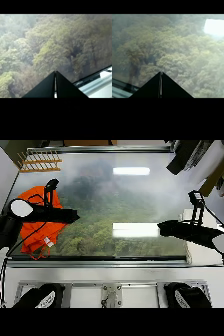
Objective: Fold the clothes and pants, and hang the long-sleeved shirts on hangers.
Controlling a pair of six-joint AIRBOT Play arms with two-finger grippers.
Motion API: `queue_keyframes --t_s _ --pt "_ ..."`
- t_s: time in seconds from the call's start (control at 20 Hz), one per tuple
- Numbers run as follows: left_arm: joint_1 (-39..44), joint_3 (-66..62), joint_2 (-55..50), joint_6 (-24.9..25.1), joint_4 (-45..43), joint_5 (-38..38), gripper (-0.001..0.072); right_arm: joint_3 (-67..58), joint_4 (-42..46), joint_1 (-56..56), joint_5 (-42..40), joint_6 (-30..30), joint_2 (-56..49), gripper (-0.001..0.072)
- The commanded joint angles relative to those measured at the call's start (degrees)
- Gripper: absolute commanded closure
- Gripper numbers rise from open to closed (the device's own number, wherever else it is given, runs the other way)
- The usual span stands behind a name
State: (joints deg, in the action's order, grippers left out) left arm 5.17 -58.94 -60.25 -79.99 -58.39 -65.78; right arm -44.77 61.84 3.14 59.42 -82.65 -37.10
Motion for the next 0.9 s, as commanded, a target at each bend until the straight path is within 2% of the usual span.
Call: queue_keyframes --t_s 0.0,0.45,0.65,0.7,0.75,0.85 --pt "0.02 0.02 -0.04 0.02 -0.02 0.02 0.0701 0.02 0.0 0.04 0.0 -0.02 0.07 0.0696" --pt "0.02 0.02 -0.04 0.02 0.0 0.24 0.0701 0.02 0.0 0.07 0.0 -0.02 0.07 0.0696" --pt "0.02 0.02 -0.04 0.09 -0.44 4.76 0.0699 0.02 0.0 0.07 0.0 -0.02 0.07 0.0696" --pt "-0.22 -0.04 0.0 1.03 -2.01 6.27 0.0439 0.02 0.0 0.07 0.0 -0.02 0.07 0.0697" --pt "-1.11 -0.74 -0.02 1.42 -5.22 6.67 -0.0013 0.02 0.0 0.04 0.0 -0.02 0.07 0.0696" --pt "-4.63 -3.54 -0.04 0.74 -14.38 6.91 0.0009 0.02 -0.02 0.04 0.0 -0.02 0.07 0.0696"
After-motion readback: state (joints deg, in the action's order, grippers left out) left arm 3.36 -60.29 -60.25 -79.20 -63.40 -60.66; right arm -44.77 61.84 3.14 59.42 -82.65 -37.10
